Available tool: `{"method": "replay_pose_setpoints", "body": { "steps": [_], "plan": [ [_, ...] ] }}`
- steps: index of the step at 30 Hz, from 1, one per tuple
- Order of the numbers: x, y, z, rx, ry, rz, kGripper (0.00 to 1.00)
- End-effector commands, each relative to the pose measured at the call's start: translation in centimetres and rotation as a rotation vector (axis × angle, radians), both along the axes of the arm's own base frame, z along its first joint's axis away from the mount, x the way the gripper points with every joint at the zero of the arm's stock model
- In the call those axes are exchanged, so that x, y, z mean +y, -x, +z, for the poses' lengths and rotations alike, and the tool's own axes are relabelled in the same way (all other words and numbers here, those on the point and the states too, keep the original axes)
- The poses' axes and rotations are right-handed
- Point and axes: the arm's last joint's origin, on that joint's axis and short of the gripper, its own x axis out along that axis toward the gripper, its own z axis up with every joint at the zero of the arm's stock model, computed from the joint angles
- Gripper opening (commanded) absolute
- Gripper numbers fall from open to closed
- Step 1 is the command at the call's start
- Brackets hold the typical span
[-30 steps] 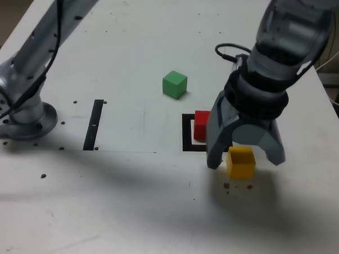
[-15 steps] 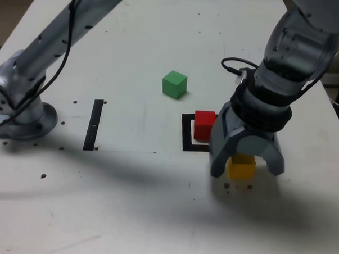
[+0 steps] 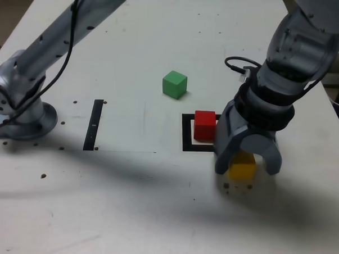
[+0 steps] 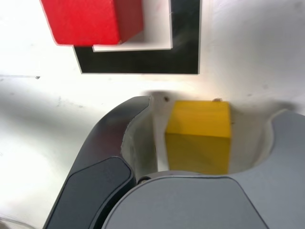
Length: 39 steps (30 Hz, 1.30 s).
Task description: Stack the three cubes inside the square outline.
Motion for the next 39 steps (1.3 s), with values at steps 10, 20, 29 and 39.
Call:
{"method": "replay_pose_setpoints", "body": {
  "steps": [10, 20, 29, 39],
  "plan": [
    [0.0, -0.3, -0.2, -0.007, -0.002, -0.005, 0.43],
    [0.0, -0.3, -0.2, -0.010, -0.003, -0.006, 0.43],
    [0.2, 0.1, 1.2, -0.035, -0.019, -0.017, 0.43],
    [1.4, 3.1, 6.2, -0.067, -0.049, -0.062, 0.43]
  ]
}}
